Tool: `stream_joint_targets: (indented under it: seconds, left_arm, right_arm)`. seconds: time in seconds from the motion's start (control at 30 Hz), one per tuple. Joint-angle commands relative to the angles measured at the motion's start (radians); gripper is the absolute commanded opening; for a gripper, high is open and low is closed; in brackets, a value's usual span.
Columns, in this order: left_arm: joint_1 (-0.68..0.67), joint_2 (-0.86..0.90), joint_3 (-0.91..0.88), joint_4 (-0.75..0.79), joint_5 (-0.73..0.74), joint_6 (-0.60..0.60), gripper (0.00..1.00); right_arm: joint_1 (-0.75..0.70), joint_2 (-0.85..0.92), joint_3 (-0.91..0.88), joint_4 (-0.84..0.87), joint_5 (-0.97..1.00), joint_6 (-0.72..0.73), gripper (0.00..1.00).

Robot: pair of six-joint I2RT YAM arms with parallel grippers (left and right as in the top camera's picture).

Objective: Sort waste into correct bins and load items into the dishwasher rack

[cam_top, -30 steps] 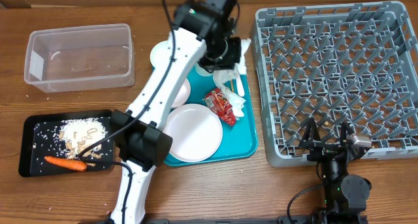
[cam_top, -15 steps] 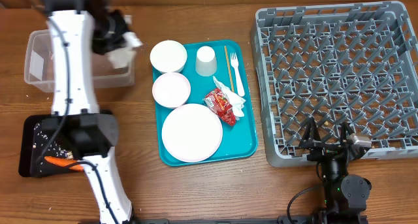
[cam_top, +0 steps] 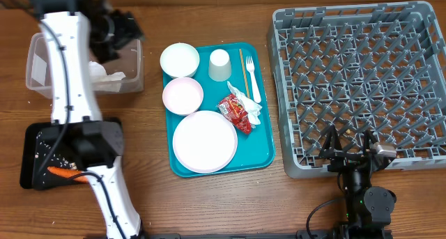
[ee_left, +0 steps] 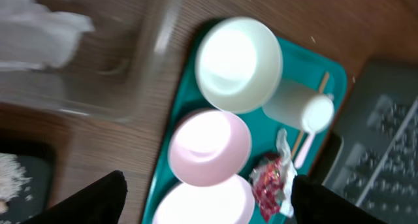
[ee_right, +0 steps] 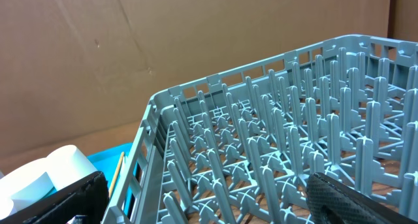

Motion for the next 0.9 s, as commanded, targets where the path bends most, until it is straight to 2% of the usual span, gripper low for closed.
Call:
stream_joint_targets:
  seconds: [0.0, 0.17, 0.3, 0.33, 0.47, 0.53, 0.6, 0.7, 0.83, 0.87]
  left_arm:
    - [-0.167, -0.011, 0.023, -0.01, 0.046, 0.091, 0.82]
    - [-0.447, 0.034, 0.016, -0.002, -0.067, 0.085, 0.75]
    - [-0.597, 0.153, 0.016, -0.011, -0.074, 0.0, 0.75]
    - [-0.621, 0.203, 0.016, -0.021, -0.059, -0.046, 0.73]
    - [-0.646, 0.339, 0.016, -0.01, 0.108, -0.041, 0.69]
    - [-0.648, 0.381, 0.016, -0.018, 0.165, -0.041, 0.61]
    - [-0.648, 0.397, 0.016, -0.009, 0.151, -0.042, 0.57]
    - [-0.648, 0.397, 0.016, 0.006, 0.089, -0.042, 0.61]
    - [-0.648, 0.399, 0.016, 0.013, 0.039, -0.042, 0.5]
    - [-0.648, 0.4, 0.016, 0.012, 0.039, -0.042, 0.5]
  right_arm:
    - [-0.004, -0.008, -0.01, 0.006, -0.002, -0.006, 1.0]
    - [-0.004, -0.008, -0.01, 0.005, -0.002, -0.006, 1.0]
    - [-0.004, -0.008, -0.01, 0.006, -0.002, -0.006, 1.0]
    - [-0.004, -0.008, -0.01, 0.005, -0.002, -0.006, 1.0]
    - [-0.004, -0.008, -0.01, 0.006, -0.002, -0.006, 1.0]
    - [-0.004, -0.008, -0.01, 0.005, -0.002, -0.006, 1.0]
    - [-0.004, -0.008, -0.01, 0.005, -0.002, -0.006, 1.0]
    - [-0.004, -0.008, -0.01, 0.005, -0.002, -0.006, 1.0]
    - [-0.004, -0.008, -0.01, 0.006, -0.002, -0.006, 1.0]
    - [-0.004, -0.008, -0.01, 0.006, -0.002, -0.006, 1.0]
